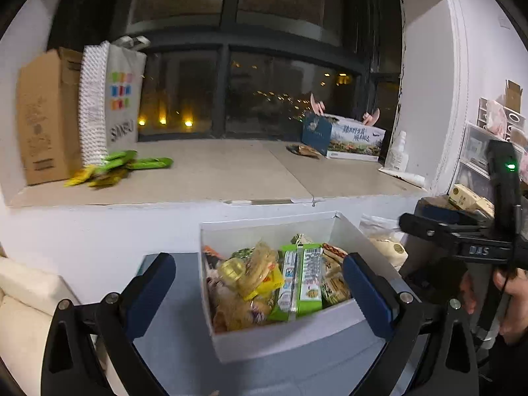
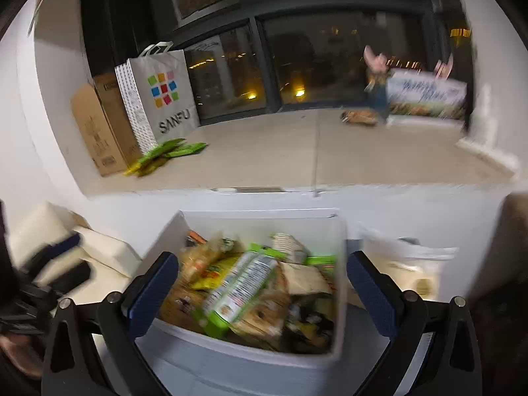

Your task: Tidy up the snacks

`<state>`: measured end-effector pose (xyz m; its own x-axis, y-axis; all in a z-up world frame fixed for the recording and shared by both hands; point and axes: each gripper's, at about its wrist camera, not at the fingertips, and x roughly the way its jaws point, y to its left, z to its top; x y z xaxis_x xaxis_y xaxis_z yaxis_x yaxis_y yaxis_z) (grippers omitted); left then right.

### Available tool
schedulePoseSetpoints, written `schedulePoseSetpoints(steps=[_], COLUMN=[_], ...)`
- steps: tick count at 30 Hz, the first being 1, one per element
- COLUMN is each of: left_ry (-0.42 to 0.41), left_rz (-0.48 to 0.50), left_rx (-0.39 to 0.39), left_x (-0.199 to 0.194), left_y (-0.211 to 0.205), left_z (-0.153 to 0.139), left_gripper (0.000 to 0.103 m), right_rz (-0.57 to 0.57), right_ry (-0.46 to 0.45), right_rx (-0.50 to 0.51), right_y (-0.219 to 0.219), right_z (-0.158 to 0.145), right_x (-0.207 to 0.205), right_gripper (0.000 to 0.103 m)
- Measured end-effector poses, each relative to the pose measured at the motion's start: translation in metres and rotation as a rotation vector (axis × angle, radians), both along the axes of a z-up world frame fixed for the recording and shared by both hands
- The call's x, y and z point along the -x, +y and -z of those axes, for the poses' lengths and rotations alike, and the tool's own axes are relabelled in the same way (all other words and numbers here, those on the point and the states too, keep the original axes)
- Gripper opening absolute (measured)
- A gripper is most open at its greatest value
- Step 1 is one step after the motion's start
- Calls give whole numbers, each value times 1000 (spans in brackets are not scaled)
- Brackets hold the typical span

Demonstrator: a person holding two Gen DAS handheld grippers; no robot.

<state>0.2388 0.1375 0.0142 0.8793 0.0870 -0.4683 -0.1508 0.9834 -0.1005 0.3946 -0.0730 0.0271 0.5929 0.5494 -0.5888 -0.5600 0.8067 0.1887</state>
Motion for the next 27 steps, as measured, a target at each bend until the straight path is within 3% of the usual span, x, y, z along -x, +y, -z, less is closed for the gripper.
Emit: schedulePoseSetpoints(steps=[4, 10, 17, 22, 27], left_ry=[-44, -72, -43, -6, -7], left_rz=[11, 32, 44, 53, 24], left_rx=[0, 72, 30, 49, 68], left_x=[49, 120, 195, 213, 213], left_y=[-17, -51, -99, -107, -100], left_z=[-6, -1, 2, 10, 10], left_gripper=[103, 103, 103, 103, 103], right_rz=[-9, -99, -80, -62, -52], right_ry=[-122, -127, -141, -136, -119], right_rx=[-5, -63, -42, -31, -21], right_y=[-16, -41, -70, -90, -99], right_z=[-23, -34, -12, -1, 2], right_x=[55, 140, 229, 268, 271], right_gripper=[103, 103, 103, 103, 103])
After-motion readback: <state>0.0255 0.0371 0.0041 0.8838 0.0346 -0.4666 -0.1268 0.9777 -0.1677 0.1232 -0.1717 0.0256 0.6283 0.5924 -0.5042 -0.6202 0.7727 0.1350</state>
